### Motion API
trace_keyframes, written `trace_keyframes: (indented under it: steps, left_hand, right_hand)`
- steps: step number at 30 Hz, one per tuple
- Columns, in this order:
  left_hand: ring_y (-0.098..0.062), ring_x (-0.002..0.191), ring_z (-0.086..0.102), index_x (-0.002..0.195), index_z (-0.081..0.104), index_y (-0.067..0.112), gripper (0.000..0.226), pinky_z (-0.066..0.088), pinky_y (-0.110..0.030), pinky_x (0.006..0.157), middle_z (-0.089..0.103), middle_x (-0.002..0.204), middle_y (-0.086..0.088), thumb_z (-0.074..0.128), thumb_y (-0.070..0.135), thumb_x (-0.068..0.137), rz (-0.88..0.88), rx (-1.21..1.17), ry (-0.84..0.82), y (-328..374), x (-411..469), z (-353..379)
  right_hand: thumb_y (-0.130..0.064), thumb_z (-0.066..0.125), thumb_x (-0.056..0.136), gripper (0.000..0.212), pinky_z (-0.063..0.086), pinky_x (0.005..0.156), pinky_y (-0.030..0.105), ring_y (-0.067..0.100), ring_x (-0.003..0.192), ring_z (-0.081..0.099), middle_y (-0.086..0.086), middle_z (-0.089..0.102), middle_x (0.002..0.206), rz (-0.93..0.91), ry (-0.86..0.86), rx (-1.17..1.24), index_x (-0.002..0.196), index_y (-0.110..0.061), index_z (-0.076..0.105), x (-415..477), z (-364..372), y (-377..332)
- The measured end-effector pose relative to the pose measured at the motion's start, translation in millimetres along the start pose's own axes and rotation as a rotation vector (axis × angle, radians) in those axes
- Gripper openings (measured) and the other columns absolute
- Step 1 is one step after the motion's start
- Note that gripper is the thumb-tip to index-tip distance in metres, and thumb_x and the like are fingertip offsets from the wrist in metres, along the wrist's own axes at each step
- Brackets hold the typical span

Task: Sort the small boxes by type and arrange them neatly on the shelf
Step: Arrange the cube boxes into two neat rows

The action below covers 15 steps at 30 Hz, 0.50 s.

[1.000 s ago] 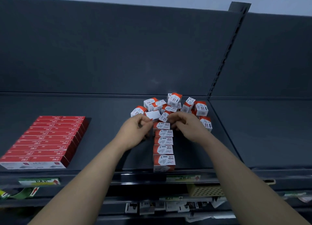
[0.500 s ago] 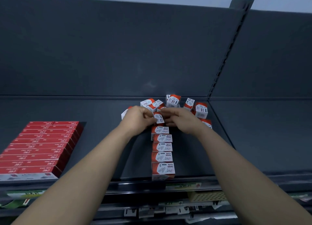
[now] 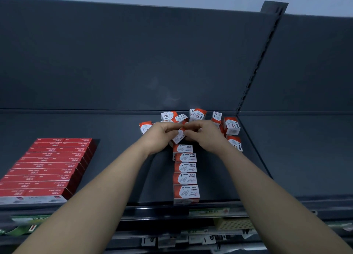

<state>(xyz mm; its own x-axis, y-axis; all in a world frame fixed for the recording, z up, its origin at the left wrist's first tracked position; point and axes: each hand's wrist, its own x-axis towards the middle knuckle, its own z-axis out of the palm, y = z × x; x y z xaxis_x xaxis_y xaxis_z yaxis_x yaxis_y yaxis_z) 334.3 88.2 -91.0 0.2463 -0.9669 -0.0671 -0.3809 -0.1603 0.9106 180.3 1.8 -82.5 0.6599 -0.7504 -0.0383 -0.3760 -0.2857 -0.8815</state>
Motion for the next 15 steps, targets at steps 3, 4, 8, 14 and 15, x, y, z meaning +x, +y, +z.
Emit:
trace_keyframes:
  steps: [3,4,8,14,15]
  left_hand:
    - [-0.015,0.101,0.065,0.121,0.064,0.021,0.030,0.049,-0.028,0.094,0.070,0.111,-0.002,0.055,0.010,0.094,0.045,-0.059,0.054,8.0,0.2,-4.5]
    - [-0.011,0.103,0.063,0.121,0.064,0.020,0.032,0.048,-0.026,0.096,0.069,0.114,0.001,0.059,0.010,0.092,0.066,-0.071,0.082,11.4,0.2,-5.3]
    - [-0.005,0.115,0.057,0.133,0.053,0.019,0.065,0.047,-0.020,0.096,0.058,0.128,0.007,0.078,0.005,0.075,0.110,-0.154,0.118,21.9,-5.7,-1.9]
    - [-0.013,0.110,0.061,0.134,0.051,0.012,0.049,0.048,-0.027,0.097,0.064,0.120,-0.003,0.066,0.010,0.088,0.032,-0.209,0.143,17.9,-13.3,-8.3]
    - [-0.015,0.101,0.064,0.132,0.053,0.010,0.044,0.051,-0.023,0.090,0.067,0.114,-0.008,0.064,0.010,0.089,0.022,-0.183,0.122,16.7,-15.3,-8.2]
  right_hand:
    - [-0.017,0.064,0.090,0.019,0.058,0.082,0.027,0.013,0.088,0.071,0.003,0.071,0.101,-0.004,0.073,0.223,0.108,-0.010,0.068,-1.6,0.9,-1.3]
    - [-0.019,0.064,0.091,0.018,0.058,0.081,0.029,0.016,0.088,0.072,0.006,0.071,0.100,0.007,0.095,0.300,0.104,-0.007,0.067,-2.3,0.0,-3.7]
    - [-0.018,0.066,0.089,0.025,0.060,0.078,0.035,0.023,0.087,0.070,0.015,0.070,0.094,0.030,0.126,0.436,0.097,0.006,0.060,-6.3,-5.9,-12.8]
    - [-0.009,0.067,0.087,0.017,0.059,0.078,0.030,0.021,0.095,0.069,0.010,0.070,0.103,0.030,0.125,0.438,0.102,-0.009,0.060,-13.2,-8.3,-7.1]
    - [-0.009,0.067,0.087,0.019,0.058,0.079,0.031,0.021,0.097,0.069,0.009,0.069,0.106,0.027,0.119,0.434,0.104,-0.012,0.060,-14.0,-8.4,-6.0]
